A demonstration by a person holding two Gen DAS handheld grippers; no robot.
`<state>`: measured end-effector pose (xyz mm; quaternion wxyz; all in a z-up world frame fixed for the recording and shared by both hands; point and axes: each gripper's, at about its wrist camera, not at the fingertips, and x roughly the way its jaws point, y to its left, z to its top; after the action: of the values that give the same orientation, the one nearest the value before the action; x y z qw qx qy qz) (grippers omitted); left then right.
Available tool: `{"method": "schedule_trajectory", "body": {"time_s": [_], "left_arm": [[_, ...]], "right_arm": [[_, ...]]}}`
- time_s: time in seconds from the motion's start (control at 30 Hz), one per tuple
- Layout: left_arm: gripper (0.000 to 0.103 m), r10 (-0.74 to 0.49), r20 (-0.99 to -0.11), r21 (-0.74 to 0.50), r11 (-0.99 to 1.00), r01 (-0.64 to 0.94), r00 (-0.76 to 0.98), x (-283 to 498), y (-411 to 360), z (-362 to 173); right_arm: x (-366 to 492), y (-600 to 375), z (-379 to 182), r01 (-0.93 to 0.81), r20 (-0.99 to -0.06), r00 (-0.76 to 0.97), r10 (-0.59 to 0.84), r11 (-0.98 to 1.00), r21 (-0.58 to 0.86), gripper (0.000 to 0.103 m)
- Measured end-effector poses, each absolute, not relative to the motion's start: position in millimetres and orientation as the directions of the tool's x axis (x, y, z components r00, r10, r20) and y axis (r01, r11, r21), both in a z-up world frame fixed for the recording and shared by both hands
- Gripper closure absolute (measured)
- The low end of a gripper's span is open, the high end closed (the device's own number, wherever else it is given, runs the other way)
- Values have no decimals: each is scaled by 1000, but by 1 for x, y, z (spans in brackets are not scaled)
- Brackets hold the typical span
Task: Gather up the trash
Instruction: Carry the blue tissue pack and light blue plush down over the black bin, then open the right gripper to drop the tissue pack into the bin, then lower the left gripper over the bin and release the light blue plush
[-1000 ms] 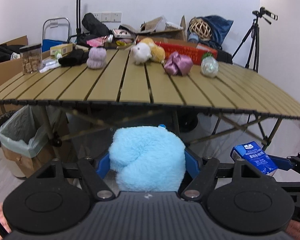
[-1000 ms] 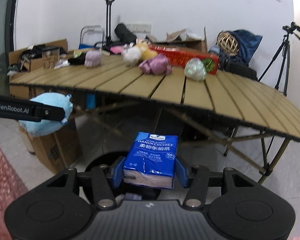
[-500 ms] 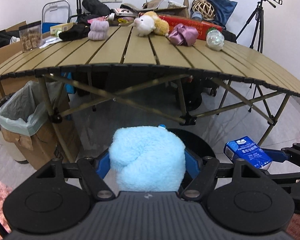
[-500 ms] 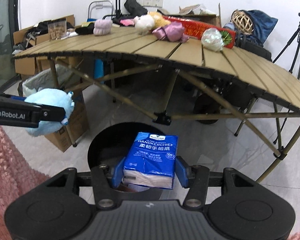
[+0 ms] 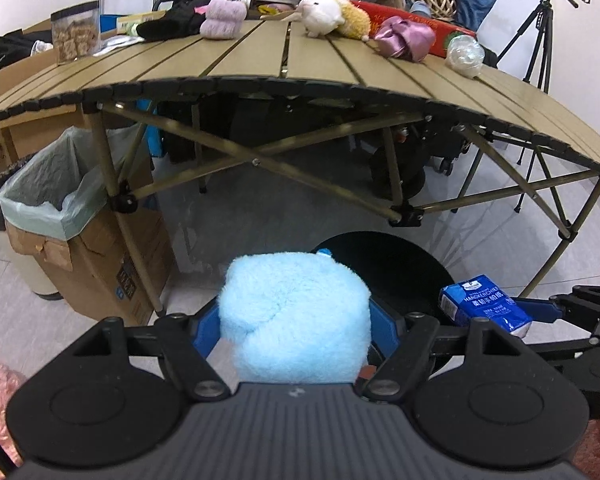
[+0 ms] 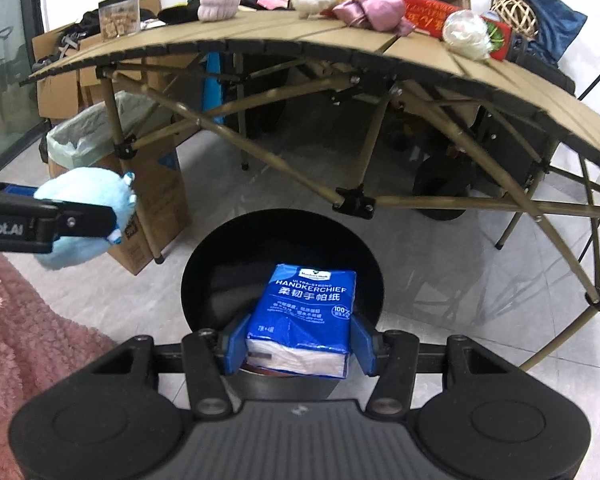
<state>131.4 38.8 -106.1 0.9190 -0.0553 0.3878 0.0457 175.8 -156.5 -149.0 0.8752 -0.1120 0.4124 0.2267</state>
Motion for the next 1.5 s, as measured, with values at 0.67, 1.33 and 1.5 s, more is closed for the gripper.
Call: {"method": "schedule_trajectory", "body": {"time_s": [0.67,1.33,1.5], "left_arm": [[29,81,-741,-56,982,-181,666,153,57,-120],[29,93,-750,-45,981,-191,655,158,57,-124],[29,90,-751,-40,983,-181,654,162,52,-125]], "right_arm": [[230,-131,-186,-495,-807,497,320,868,39,48],[237,-130,-194,-489,-807,514,290,872,3,0],[237,-136,-194,-473,-807,523,274,881,-8,0]]}}
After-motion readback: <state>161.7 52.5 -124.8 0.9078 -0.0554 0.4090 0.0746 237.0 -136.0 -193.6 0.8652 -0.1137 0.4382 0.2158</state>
